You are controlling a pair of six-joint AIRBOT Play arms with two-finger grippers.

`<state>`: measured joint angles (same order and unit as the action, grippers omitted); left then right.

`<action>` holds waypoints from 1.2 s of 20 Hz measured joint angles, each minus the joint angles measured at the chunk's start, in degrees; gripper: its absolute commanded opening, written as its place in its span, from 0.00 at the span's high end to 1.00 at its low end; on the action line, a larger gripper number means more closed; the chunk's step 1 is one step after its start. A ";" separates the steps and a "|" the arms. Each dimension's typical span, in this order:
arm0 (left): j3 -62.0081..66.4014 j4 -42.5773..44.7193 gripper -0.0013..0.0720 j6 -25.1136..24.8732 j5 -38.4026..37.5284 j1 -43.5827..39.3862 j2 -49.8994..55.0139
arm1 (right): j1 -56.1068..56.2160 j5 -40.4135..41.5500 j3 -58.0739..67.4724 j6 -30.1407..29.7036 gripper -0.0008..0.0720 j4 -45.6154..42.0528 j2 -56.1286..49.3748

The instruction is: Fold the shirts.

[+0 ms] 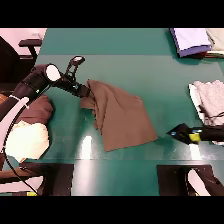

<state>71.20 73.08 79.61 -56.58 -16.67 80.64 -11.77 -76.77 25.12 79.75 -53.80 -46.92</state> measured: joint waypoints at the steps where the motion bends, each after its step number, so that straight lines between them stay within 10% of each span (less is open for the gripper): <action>1: 0.07 0.17 0.94 0.00 0.00 0.02 0.00 | 3.10 2.45 -1.01 -0.22 0.43 1.49 -1.95; 4: 0.11 0.63 0.94 -0.02 -0.04 0.02 0.00 | 12.52 9.09 -1.03 -0.50 0.49 4.13 -8.59; 10: 0.11 3.17 0.94 0.00 -1.29 0.00 -0.02 | 24.30 14.75 7.39 -0.72 0.96 5.66 -21.35; 24: 11.15 23.23 0.95 8.20 -0.50 0.00 -18.01 | 8.68 5.55 47.80 1.09 0.96 -7.93 -6.05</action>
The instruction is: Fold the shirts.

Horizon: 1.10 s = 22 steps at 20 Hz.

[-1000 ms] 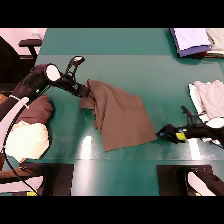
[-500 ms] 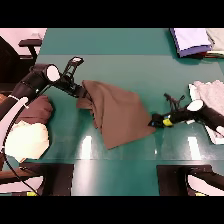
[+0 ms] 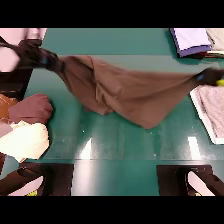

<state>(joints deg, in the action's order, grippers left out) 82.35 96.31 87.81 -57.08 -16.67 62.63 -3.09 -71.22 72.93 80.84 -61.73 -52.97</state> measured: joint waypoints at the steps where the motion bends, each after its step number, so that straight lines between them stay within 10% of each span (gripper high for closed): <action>1: 2.01 0.13 0.95 0.04 0.26 0.00 -2.49 | -1.46 -0.66 3.10 0.02 0.96 -0.24 1.73; 15: 24.81 -9.55 0.95 0.17 -9.14 0.00 -20.79 | -16.79 -16.13 46.86 0.90 0.97 -1.09 -1.90; 22: 7.93 -11.89 0.94 -2.47 -23.96 0.02 -9.86 | -4.22 -18.78 35.12 2.84 0.97 -7.72 -14.64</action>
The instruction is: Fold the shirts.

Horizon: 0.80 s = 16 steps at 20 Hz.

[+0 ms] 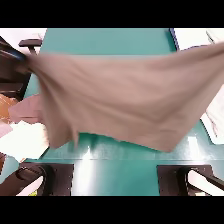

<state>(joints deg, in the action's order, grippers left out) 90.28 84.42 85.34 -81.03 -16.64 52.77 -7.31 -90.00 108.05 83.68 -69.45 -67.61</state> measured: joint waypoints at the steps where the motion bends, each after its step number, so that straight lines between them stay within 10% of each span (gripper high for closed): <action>1: -4.28 -0.81 0.94 -0.90 0.74 -0.02 1.88 | 2.21 -0.04 -2.67 0.11 0.97 -1.77 -2.38; 10: -13.62 1.92 0.94 -7.15 29.00 0.00 25.73 | 9.86 2.21 -7.58 1.33 0.96 -9.03 -22.18; 12: -9.81 2.91 0.42 -7.26 33.03 0.13 29.51 | 10.05 1.55 -5.81 1.64 0.96 -9.44 -23.87; 15: -5.11 3.58 0.40 -5.75 34.73 2.08 32.35 | 9.68 -0.22 -3.72 1.77 0.53 -9.40 -24.92; 16: -3.85 3.69 0.40 -5.01 33.83 3.45 32.81 | 9.16 -1.18 -3.28 1.81 0.53 -9.16 -25.07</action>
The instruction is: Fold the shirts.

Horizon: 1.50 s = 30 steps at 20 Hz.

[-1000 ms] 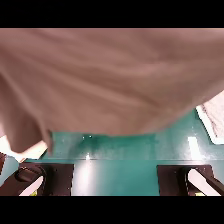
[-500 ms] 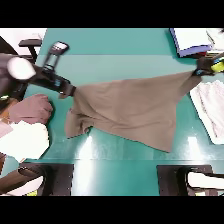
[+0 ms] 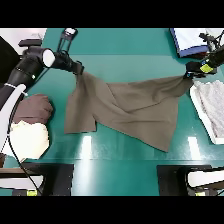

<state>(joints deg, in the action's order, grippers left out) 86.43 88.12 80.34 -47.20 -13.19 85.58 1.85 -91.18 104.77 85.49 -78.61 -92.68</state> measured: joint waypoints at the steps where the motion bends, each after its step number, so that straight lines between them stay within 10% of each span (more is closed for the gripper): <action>1: 1.14 -0.17 0.40 0.63 -1.57 1.84 0.31 | -0.76 -1.38 0.33 0.09 0.53 1.09 -0.11; 10: -4.66 -16.72 0.40 -1.68 -15.96 19.41 1.46 | -7.17 -3.17 -8.22 -0.04 0.53 12.46 5.88; 23: -12.35 -25.20 0.40 -6.88 -18.47 19.47 8.52 | -8.90 4.61 -31.95 -0.55 0.53 14.49 21.20; 26: -12.52 -25.40 0.94 -7.13 -19.93 18.86 9.07 | -8.98 4.87 -32.89 -0.57 0.53 14.45 22.64; 30: -12.52 -25.35 0.95 -7.23 -20.83 18.62 8.46 | -9.07 3.50 -33.31 -0.57 0.53 13.68 23.32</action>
<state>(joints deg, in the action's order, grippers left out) 73.91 62.76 73.10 -68.03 5.43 94.04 -7.22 -87.68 71.46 84.93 -64.93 -69.36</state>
